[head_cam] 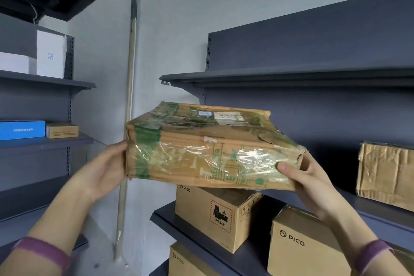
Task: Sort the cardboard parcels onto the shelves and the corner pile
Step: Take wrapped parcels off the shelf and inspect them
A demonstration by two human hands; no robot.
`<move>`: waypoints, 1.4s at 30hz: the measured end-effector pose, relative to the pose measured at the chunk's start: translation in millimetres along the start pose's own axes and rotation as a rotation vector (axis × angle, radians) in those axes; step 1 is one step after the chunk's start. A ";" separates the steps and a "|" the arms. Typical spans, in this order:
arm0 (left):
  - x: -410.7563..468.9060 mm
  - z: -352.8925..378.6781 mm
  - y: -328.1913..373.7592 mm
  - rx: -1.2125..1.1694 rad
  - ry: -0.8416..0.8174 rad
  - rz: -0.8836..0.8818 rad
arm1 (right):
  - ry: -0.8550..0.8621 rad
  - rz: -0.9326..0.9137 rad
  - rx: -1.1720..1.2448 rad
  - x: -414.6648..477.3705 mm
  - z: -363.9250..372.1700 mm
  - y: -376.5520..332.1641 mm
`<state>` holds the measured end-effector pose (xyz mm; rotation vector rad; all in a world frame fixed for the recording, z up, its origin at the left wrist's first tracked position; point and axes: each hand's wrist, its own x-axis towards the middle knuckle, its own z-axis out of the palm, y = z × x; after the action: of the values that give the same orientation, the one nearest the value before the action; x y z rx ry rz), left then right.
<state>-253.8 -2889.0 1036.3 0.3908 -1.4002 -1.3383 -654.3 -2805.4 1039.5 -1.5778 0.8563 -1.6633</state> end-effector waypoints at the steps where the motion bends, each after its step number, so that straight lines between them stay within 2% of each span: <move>1: -0.4 1.0 1.9 -0.082 -0.030 -0.009 | -0.010 0.004 -0.003 -0.3 -0.7 0.8; 4: -0.2 9.7 6.6 -0.255 -0.021 -0.049 | -0.012 0.028 -0.033 -1.2 0.6 2.0; 6: 1.3 12.5 8.1 -0.188 0.079 -0.049 | -0.013 0.018 -0.095 -2.6 2.9 2.6; 11: 1.4 14.0 5.2 -0.038 0.206 -0.037 | -0.077 -0.010 -0.250 -6.8 4.2 2.6; 15: -2.6 10.2 -1.5 0.019 0.241 -0.058 | -0.119 0.016 -0.197 -10.0 -2.9 4.1; 22: -5.7 12.0 -21.9 0.080 0.243 -0.120 | 0.097 0.025 -0.001 -8.9 8.1 7.3; 27: 10.4 27.1 -26.4 0.123 0.274 -0.062 | 0.196 -0.039 -0.268 -8.1 18.3 17.8; 30: 24.4 28.7 -22.9 0.211 0.308 -0.046 | 0.213 -0.060 -0.238 -8.8 22.2 19.5; 34: 27.4 34.0 -22.5 0.178 0.367 -0.119 | 0.241 -0.056 -0.180 -12.1 31.4 21.8; 37: 27.2 35.3 -24.1 0.133 0.324 -0.148 | 0.301 -0.045 -0.183 -15.9 35.9 24.4; 39: 43.8 32.9 -27.3 0.213 0.362 -0.120 | 0.345 -0.046 -0.200 -20.7 37.7 24.3; 42: 59.1 30.4 -37.2 0.191 0.302 -0.071 | 0.415 -0.044 -0.241 -33.8 37.4 21.3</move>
<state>-315.3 -2933.8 1039.5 0.7444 -1.2705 -1.1491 -615.0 -2789.3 1005.0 -1.4300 1.2806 -2.0200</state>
